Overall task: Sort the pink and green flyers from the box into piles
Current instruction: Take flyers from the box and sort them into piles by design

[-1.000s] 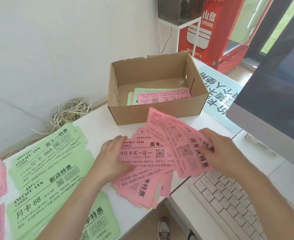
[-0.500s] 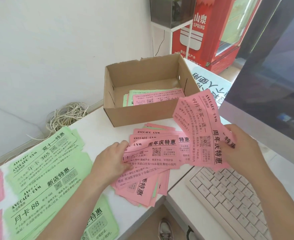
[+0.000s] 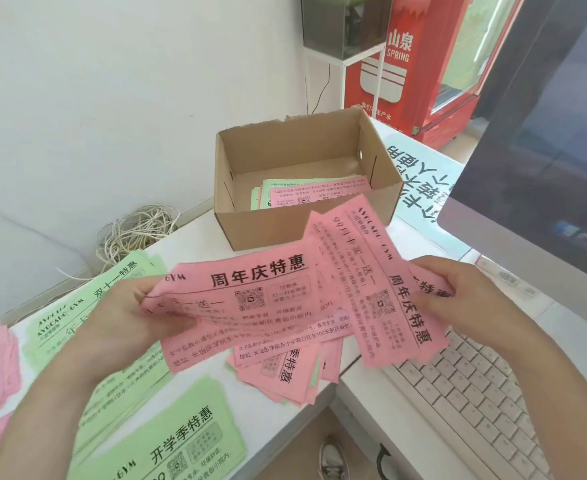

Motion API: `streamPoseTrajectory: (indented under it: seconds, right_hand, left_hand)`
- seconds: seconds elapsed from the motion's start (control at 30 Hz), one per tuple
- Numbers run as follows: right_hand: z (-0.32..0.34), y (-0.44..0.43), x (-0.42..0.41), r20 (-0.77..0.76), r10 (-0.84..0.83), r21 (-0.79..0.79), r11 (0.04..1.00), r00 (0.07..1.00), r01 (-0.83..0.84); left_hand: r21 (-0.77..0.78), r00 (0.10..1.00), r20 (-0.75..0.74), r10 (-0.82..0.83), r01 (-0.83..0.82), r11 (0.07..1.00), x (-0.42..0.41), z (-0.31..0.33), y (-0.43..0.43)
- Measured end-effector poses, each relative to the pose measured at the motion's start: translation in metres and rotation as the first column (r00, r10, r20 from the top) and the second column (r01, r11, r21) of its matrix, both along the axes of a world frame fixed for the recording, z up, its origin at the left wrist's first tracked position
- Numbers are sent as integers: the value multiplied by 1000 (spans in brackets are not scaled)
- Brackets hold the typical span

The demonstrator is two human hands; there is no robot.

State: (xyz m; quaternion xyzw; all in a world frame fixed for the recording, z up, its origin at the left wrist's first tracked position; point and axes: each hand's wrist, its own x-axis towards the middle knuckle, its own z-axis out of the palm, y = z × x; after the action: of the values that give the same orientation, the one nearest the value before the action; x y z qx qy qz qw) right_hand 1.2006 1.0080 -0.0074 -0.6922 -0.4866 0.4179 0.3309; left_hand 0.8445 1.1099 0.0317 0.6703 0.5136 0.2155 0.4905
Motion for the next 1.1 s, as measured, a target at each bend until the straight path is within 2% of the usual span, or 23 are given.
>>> streamPoseTrajectory:
  seconds: [0.1, 0.17, 0.27, 0.37, 0.47, 0.53, 0.63, 0.73, 0.8, 0.87, 0.9, 0.97, 1.0, 1.1]
  right_hand:
    - [-1, 18, -18, -41, 204, -82, 975, 978, -207]
    - [-7, 30, -31, -69, 310, -152, 936, 948, -317]
    - [-19, 45, -44, -46, 387, -244, 890, 921, -386]
    - [-28, 54, -47, -13, 300, -312, 905, 954, -289]
    - [-27, 59, -50, 20, 266, -332, 911, 964, -244]
    - [-26, 61, -52, 44, 320, -327, 900, 947, -289]
    - [-26, 64, -58, 219, 452, -367, 859, 865, -356]
    - [-28, 59, -70, 385, 490, -347, 862, 782, -369]
    - [-30, 48, -69, 445, 452, -263, 891, 773, -369]
    - [-27, 34, -55, 392, 335, -174, 942, 857, -289]
    - [-24, 28, -46, 331, 242, -141, 968, 912, -206]
    - [-16, 15, -26, 217, 19, -68, 998, 976, -5]
    - [-13, 10, -17, 202, -81, -26, 996, 976, 88]
    - [-10, 3, -2, 335, -249, 67, 968, 909, 241]
  left_hand:
    - [-133, 979, -89, -184, 172, 976, 9, -3, 3]
    - [-153, 952, -195, -236, 209, 966, 25, -27, -1]
    - [-4, 887, -417, -199, 217, 976, 48, -66, -4]
    - [127, 815, -556, -161, 275, 953, 56, -87, 0]
    - [132, 768, -613, -186, 332, 934, 55, -98, 3]
    - [154, 759, -625, -183, 350, 924, 54, -101, 3]
    - [191, 775, -598, -202, 383, 904, 52, -102, 1]
    - [244, 824, -534, -190, 365, 898, 50, -101, -1]
    - [314, 906, -414, -92, 237, 919, 46, -99, 1]
    - [345, 943, -328, 64, 56, 937, 39, -99, 7]
    - [334, 929, -354, 103, 22, 942, 37, -100, 10]
    - [257, 856, -515, 40, 109, 960, 38, -102, 11]
    - [203, 804, -594, -32, 188, 961, 42, -104, 10]
    - [141, 694, -709, -122, 310, 940, 57, -105, 8]
